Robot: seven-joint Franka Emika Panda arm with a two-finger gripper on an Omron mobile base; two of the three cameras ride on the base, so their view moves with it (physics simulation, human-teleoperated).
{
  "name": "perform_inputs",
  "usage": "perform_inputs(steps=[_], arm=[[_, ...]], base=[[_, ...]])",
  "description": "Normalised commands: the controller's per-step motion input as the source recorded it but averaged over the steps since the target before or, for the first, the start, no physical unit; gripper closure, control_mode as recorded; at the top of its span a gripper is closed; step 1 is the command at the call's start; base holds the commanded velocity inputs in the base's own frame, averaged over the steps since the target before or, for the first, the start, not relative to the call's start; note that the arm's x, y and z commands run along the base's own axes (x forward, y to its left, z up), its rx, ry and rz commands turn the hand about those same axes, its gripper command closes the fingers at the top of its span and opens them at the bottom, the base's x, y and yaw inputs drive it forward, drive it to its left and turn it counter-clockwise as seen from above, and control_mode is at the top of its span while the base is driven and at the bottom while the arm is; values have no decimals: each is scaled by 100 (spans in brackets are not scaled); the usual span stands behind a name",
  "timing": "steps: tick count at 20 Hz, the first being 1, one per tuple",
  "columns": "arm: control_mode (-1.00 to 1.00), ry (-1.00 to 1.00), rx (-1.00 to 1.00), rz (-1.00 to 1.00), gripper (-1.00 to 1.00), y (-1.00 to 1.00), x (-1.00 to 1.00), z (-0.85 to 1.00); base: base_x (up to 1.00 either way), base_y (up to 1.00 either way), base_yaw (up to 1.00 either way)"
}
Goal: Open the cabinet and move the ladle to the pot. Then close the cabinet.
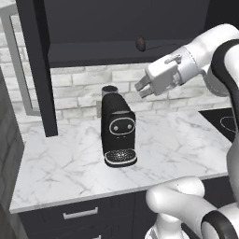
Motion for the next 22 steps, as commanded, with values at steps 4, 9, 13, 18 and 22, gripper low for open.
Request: perform_inputs(steps=[4,9,13,18,22], arm=[[-100,-9,-4,-22,-100,-68,42,0],[-100,-8,-6,-25,-100,-60,49,0],[-100,-5,-7,-25,-100,-55,60,0],[-100,-3,-8,-21,-100,-50,73,0],[-100,-6,-13,-13,-100,-29,63,8]], base=[[0,0,0],[0,0,0],[0,0,0],[0,0,0],[0,0,0]])
